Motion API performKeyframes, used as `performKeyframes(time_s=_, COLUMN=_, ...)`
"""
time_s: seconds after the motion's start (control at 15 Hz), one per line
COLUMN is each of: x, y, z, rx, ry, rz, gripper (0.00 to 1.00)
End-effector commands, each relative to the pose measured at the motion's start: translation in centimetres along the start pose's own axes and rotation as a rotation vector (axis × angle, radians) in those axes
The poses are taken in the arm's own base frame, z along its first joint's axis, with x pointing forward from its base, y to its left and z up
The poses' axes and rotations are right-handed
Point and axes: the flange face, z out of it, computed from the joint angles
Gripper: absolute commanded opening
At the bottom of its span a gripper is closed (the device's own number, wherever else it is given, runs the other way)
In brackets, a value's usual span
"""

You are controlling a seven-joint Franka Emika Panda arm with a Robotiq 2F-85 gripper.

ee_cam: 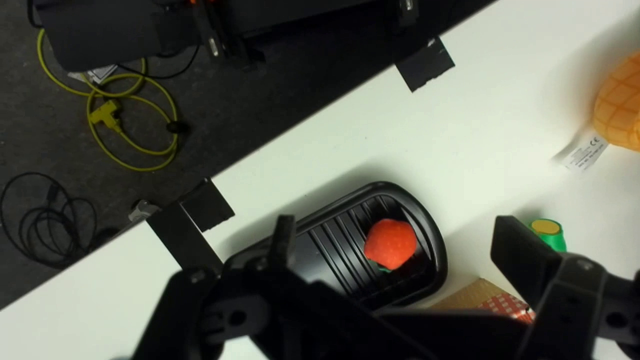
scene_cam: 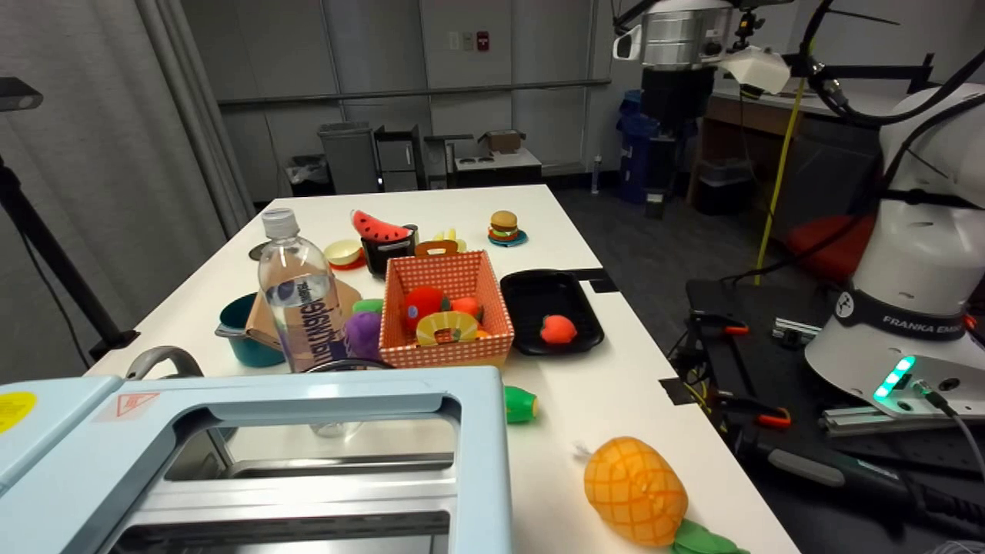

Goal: Take the orange out of the box and put it on the tray

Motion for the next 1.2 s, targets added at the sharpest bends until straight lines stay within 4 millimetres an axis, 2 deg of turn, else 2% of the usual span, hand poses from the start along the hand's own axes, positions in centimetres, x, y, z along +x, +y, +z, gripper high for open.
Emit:
performKeyframes(time_s=0.0, x=5.9, y=-3.8, z=0.9, rx=-0.025, ry=0.021, rz=-0.030, gripper=1.00)
performKeyframes(time_s=0.07, x=2.5, y=-1.8, z=0.5, rx=-0.008, ry=0.022, rz=-0.025, gripper=1.00)
performKeyframes(time_s=0.2, x=4.5, y=-3.4, z=1.1, rx=-0.006, ry=0.016, rz=-0.040, gripper=1.00)
performKeyframes(time_s=0.33, x=5.5, y=-3.9, z=1.5, rx=-0.006, ry=0.001, rz=-0.044, gripper=1.00)
performKeyframes(time_s=1.13, x=5.4, y=-3.4, z=1.7, rx=-0.091, ry=-0.055, rz=-0.061, gripper=1.00)
